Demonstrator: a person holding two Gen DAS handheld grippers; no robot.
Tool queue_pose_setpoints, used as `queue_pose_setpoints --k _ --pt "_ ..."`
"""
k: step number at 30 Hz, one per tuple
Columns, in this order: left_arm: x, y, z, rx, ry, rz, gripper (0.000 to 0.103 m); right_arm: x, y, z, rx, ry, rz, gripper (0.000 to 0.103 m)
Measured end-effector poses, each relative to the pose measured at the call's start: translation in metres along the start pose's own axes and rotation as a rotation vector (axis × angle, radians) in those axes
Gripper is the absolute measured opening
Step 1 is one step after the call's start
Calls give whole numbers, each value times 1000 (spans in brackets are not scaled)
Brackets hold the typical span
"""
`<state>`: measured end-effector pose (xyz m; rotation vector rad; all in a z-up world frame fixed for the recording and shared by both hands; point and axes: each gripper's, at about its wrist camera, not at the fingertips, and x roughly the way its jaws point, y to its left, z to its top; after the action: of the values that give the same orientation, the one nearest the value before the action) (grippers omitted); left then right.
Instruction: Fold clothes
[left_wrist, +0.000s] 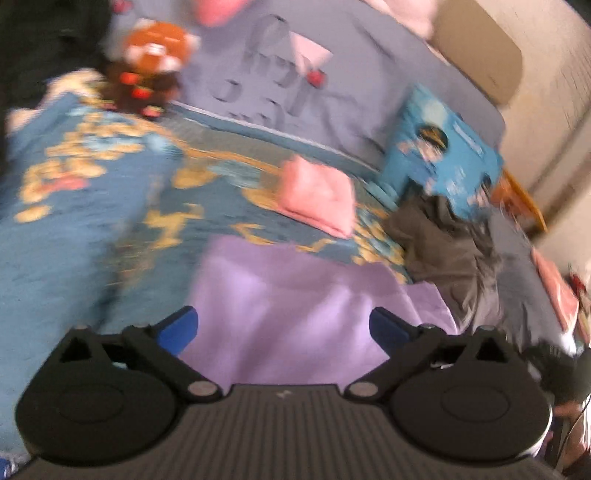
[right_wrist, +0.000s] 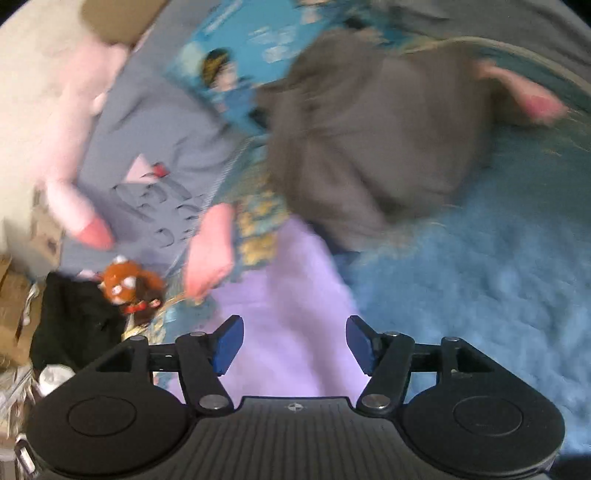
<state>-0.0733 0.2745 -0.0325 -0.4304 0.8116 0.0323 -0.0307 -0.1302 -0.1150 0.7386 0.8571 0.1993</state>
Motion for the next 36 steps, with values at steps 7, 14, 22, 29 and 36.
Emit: queue_pose_setpoints --k 7,14,22,29,36 --pt "69 -34 38 309 86 278 103 64 34 36 -330 56 -185 61" --pt "115 29 80 372 203 174 103 95 42 58 -560 130 -175 61" --pt "135 49 71 415 213 37 103 113 52 46 -726 142 -213 48" --pt "157 46 76 369 201 1 93 113 51 44 -762 102 -228 19" --pt "183 44 71 328 271 77 59 101 45 51 -718 43 -231 18"
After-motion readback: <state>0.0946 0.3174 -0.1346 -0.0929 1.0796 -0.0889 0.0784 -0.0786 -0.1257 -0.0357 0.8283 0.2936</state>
